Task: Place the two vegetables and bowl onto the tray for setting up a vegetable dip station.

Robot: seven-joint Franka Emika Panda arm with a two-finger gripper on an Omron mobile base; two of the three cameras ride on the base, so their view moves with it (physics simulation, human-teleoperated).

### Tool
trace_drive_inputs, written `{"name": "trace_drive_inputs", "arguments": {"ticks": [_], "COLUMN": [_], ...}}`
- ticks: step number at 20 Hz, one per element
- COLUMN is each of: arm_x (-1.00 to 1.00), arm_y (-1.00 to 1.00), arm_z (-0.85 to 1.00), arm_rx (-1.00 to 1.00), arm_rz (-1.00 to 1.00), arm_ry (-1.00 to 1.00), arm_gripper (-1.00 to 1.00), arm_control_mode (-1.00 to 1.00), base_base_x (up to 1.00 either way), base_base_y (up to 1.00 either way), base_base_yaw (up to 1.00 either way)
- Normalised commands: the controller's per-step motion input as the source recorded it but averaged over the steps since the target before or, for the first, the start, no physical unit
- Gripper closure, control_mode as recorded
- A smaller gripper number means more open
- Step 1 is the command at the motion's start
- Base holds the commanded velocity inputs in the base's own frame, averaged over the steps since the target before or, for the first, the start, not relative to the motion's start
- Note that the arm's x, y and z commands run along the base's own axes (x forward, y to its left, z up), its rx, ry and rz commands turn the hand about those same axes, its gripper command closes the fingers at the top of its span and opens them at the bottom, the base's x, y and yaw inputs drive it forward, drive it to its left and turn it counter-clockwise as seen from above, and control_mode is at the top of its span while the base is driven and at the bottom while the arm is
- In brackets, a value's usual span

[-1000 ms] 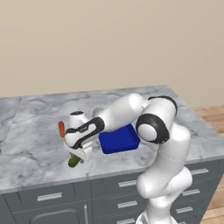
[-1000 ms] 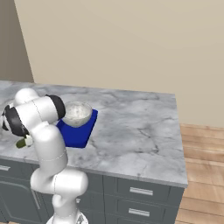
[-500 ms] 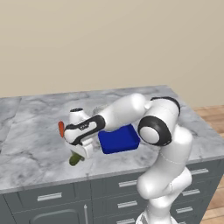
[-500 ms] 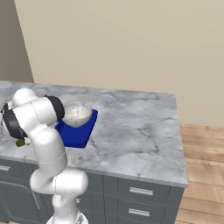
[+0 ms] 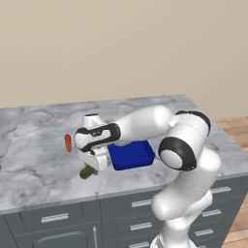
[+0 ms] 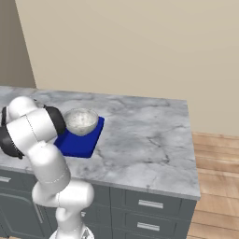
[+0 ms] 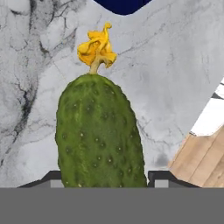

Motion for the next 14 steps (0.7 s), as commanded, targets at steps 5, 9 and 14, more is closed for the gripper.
{"name": "trace_drive_inputs", "arguments": {"ticks": [5, 9, 14], "arm_x": [-0.13, -0.18, -0.09], "arm_y": [-0.16, -0.16, -0.2], "arm_z": [0.24, 0.23, 0.18], "arm_rx": [-0.07, -0.08, -0.09], "arm_rz": [-0.15, -0.08, -0.1], "arm_ry": [0.01, 0.0, 0.0], "arm_gripper": [1.0, 1.0, 1.0], "arm_control_mode": [-1.0, -1.0, -1.0], "base_base_x": [0.0, 0.0, 0.0], "base_base_y": [0.0, 0.0, 0.0], "base_base_yaw": [0.0, 0.0, 0.0]}}
